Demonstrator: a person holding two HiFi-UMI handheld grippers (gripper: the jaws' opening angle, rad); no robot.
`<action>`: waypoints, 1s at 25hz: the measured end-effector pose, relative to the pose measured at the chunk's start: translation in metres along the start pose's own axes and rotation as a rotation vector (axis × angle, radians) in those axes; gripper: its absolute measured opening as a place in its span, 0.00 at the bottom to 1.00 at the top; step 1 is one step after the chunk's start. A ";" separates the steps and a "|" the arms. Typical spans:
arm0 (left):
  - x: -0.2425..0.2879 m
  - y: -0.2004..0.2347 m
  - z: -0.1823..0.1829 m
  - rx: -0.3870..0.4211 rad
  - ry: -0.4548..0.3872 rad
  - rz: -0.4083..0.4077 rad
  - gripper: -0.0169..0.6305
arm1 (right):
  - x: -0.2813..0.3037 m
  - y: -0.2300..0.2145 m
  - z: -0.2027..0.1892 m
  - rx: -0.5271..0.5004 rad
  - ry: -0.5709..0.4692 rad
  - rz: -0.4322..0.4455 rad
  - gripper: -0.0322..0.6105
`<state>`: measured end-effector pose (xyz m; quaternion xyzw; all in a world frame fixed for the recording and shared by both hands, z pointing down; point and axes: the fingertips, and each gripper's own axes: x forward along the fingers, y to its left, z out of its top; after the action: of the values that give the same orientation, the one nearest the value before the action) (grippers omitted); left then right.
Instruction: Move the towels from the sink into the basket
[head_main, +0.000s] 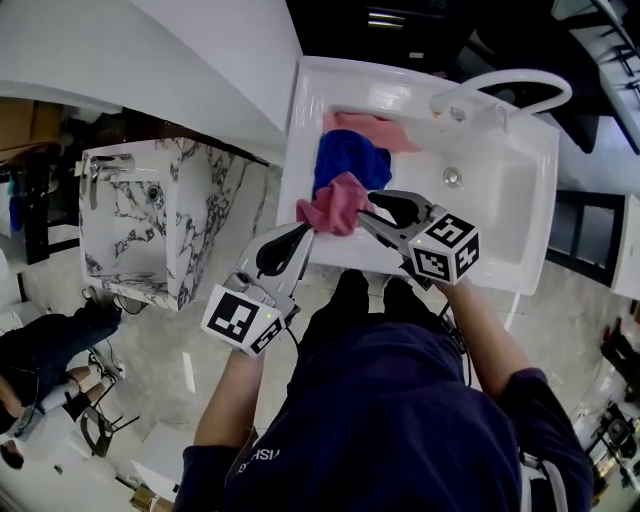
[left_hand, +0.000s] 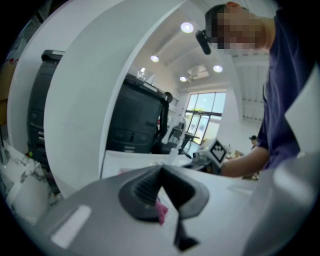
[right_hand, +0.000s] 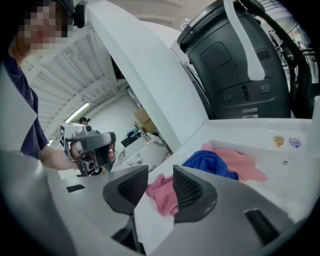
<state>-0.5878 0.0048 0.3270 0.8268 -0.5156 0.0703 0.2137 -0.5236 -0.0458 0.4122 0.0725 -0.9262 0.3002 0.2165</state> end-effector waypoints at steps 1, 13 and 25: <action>-0.002 0.001 -0.002 -0.002 0.001 0.001 0.03 | 0.005 0.000 -0.003 -0.004 0.013 0.001 0.27; -0.019 0.021 -0.015 -0.032 0.005 0.027 0.03 | 0.059 -0.010 -0.052 -0.034 0.191 -0.046 0.44; -0.031 0.034 -0.020 -0.060 0.001 0.058 0.03 | 0.087 -0.017 -0.068 -0.100 0.303 -0.094 0.54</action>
<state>-0.6302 0.0261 0.3443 0.8046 -0.5412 0.0614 0.2365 -0.5725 -0.0198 0.5085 0.0589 -0.8923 0.2509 0.3707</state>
